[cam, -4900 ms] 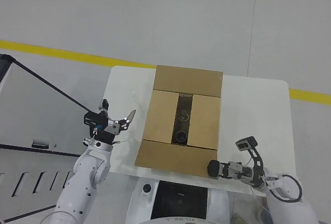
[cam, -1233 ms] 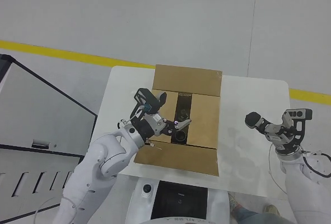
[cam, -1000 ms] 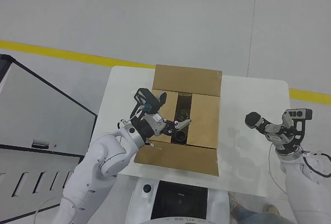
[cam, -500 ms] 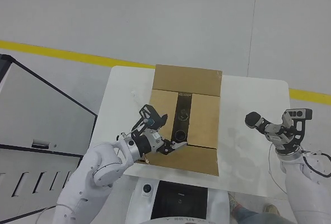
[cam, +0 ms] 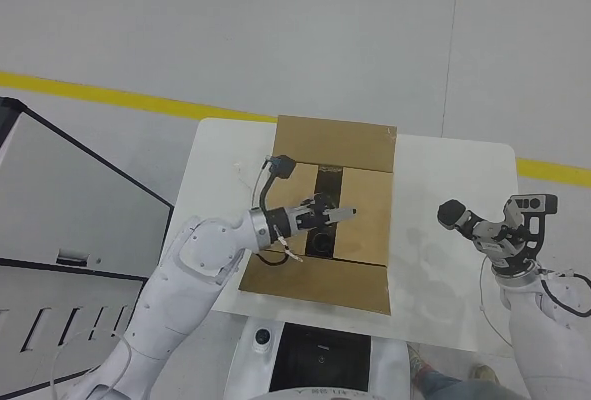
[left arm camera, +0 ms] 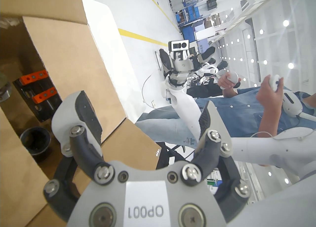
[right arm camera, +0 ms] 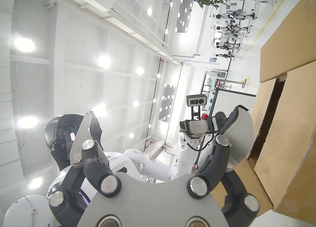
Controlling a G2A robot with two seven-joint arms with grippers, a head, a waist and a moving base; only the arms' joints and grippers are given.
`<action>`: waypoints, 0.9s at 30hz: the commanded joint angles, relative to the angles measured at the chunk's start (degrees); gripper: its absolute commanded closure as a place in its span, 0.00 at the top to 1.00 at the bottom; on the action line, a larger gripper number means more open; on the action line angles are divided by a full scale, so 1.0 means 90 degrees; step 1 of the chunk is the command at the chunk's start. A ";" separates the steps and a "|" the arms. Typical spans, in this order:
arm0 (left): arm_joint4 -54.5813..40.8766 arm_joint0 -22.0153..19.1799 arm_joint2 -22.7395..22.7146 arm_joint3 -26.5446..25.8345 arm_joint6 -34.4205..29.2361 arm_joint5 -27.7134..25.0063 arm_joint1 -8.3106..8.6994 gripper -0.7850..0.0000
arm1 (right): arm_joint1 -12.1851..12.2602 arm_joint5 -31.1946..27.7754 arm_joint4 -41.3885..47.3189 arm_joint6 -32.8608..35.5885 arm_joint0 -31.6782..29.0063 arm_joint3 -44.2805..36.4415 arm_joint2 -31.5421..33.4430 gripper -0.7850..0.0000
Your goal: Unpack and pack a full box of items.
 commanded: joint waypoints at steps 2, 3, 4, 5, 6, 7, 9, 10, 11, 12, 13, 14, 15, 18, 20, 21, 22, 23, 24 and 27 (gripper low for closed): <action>0.0019 0.0027 -0.0010 -0.0017 -0.0011 -0.0008 0.0002 1.00 | 0.0000 -0.0001 0.0000 0.0000 0.0000 0.0000 0.0000 1.00; 0.0019 0.0027 -0.0010 -0.0017 -0.0011 -0.0008 0.0002 1.00 | 0.0000 -0.0001 0.0000 0.0000 0.0000 0.0000 0.0000 1.00; 0.0019 0.0027 -0.0010 -0.0017 -0.0011 -0.0008 0.0002 1.00 | 0.0000 -0.0001 0.0000 0.0000 0.0000 0.0000 0.0000 1.00; 0.0032 0.0028 -0.0015 -0.0027 0.0016 -0.0008 0.0003 1.00 | 0.0000 -0.0001 0.0000 0.0000 0.0000 0.0000 0.0000 1.00; 0.0129 0.0032 -0.0026 -0.0051 0.0074 0.0004 0.0009 1.00 | 0.0000 -0.0001 0.0000 0.0000 0.0000 0.0000 0.0000 1.00; 0.0118 0.0059 -0.0037 -0.0046 0.0050 0.0085 0.0017 1.00 | -0.0001 0.0016 -0.0004 -0.0038 -0.0001 -0.0006 -0.0001 1.00; -0.0192 -0.0006 -0.0010 0.0013 -0.0108 0.0253 0.0011 1.00 | 0.0003 0.0124 -0.0083 -0.0254 -0.0009 -0.0024 0.0036 1.00; -0.0243 -0.0052 -0.0009 0.0129 -0.0141 0.0434 0.0010 1.00 | 0.0006 0.0128 -0.0139 -0.0319 -0.0023 0.0006 0.0067 1.00; -0.0248 -0.0105 -0.0003 0.0165 -0.0190 0.0544 0.0012 1.00 | 0.0008 0.0127 -0.0161 -0.0375 -0.0033 0.0038 0.0095 1.00; -0.0193 -0.0166 0.0060 0.0248 -0.0149 0.0699 0.0003 1.00 | 0.0010 0.0138 -0.0174 -0.0400 -0.0052 0.0078 0.0119 1.00; -0.0134 -0.0260 0.0182 0.0334 -0.0043 0.0879 -0.0022 1.00 | 0.0010 0.0118 -0.0195 -0.0410 -0.0079 0.0091 0.0132 1.00; -0.0064 -0.0403 0.0329 0.0416 0.0010 0.0985 -0.0050 1.00 | 0.0016 0.0092 -0.0227 -0.0429 -0.0094 0.0128 0.0182 1.00; -0.0077 -0.0486 0.0510 0.0470 0.0121 0.1075 -0.0090 1.00 | 0.0019 0.0087 -0.0239 -0.0440 -0.0116 0.0172 0.0216 1.00; -0.0057 -0.0812 0.0981 0.0785 0.0467 0.1261 -0.0210 1.00 | 0.0030 0.0068 -0.0210 -0.0454 -0.0151 0.0322 0.0337 1.00; 0.0039 -0.0991 0.1260 0.1065 0.0631 0.1298 -0.0279 1.00 | 0.0035 0.0049 -0.0215 -0.0444 -0.0182 0.0395 0.0392 1.00; 0.0121 -0.1062 0.1366 0.1168 0.0705 0.1340 -0.0305 1.00 | 0.0037 0.0038 -0.0207 -0.0434 -0.0185 0.0415 0.0420 1.00; 0.0194 -0.1122 0.1443 0.1322 0.0775 0.1357 -0.0326 1.00 | 0.0038 0.0035 -0.0206 -0.0414 -0.0205 0.0428 0.0434 1.00; 0.0204 -0.1172 0.1494 0.1458 0.0831 0.1322 -0.0345 1.00 | 0.0037 0.0028 -0.0188 -0.0424 -0.0220 0.0427 0.0448 1.00; 0.0151 -0.1211 0.1527 0.1566 0.0880 0.1272 -0.0365 1.00 | 0.0039 0.0037 -0.0176 -0.0424 -0.0225 0.0428 0.0474 1.00; 0.0121 -0.1169 0.1575 0.1523 0.0953 0.1222 -0.0381 1.00 | 0.0036 0.0028 -0.0144 -0.0454 -0.0278 0.0400 0.0516 1.00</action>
